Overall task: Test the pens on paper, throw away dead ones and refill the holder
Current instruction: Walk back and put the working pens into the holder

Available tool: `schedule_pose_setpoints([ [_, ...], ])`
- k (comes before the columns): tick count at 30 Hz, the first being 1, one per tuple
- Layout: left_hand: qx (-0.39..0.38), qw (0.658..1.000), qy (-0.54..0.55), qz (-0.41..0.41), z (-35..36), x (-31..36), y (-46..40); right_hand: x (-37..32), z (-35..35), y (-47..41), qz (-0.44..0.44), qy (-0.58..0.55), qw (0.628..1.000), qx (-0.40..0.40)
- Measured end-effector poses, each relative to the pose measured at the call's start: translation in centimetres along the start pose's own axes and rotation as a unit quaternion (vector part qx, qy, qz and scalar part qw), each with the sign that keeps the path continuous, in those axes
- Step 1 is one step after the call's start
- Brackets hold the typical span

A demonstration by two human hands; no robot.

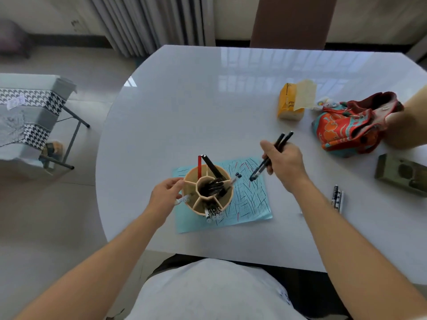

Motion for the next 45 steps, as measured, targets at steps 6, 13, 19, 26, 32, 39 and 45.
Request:
schedule_pose_setpoints([
  [6, -0.002, 1.0, -0.009, 0.011, -0.5, 0.4, 0.1, -4.9, 8.6, -1.8, -0.094, 0.077, 0.979, -0.166],
  [13, -0.025, 0.999, 0.017, 0.013, 0.4, 0.1, -0.6, -2.0, 12.4, -0.4, -0.063, 0.306, 0.909, -0.275],
  [19, -0.034, 0.999, 0.023, 0.027, 0.3, -0.1, -1.9, 1.5, 5.1, 1.6, 0.021, 0.177, 0.976, -0.121],
  [26, -0.041, 0.999, 0.032, 0.009, 0.8, -0.4, -2.0, 8.3, -15.6, 9.3, 0.122, 0.29, 0.924, 0.217],
  [32, -0.057, 0.998, 0.032, -0.007, 0.8, -0.5, -3.4, 11.7, -21.0, 13.2, 0.189, 0.409, 0.87, 0.202],
  [39, -0.062, 0.998, 0.023, -0.005, 0.8, -0.4, -3.7, 11.9, -20.8, 12.0, 0.184, 0.447, 0.856, 0.185],
  [45, -0.058, 0.998, 0.026, -0.003, 0.8, -0.1, -3.4, 11.7, -19.7, 10.9, 0.195, 0.459, 0.851, 0.163],
])
Point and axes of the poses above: each hand's wrist, its own y-axis away from the middle knuckle, its own z-axis out of the palm, x = y × z, the point moved 9 cm from there along -y, towards the middle knuckle, and after that the axes turned 9 degrees about -z, right-handed, at the moved point
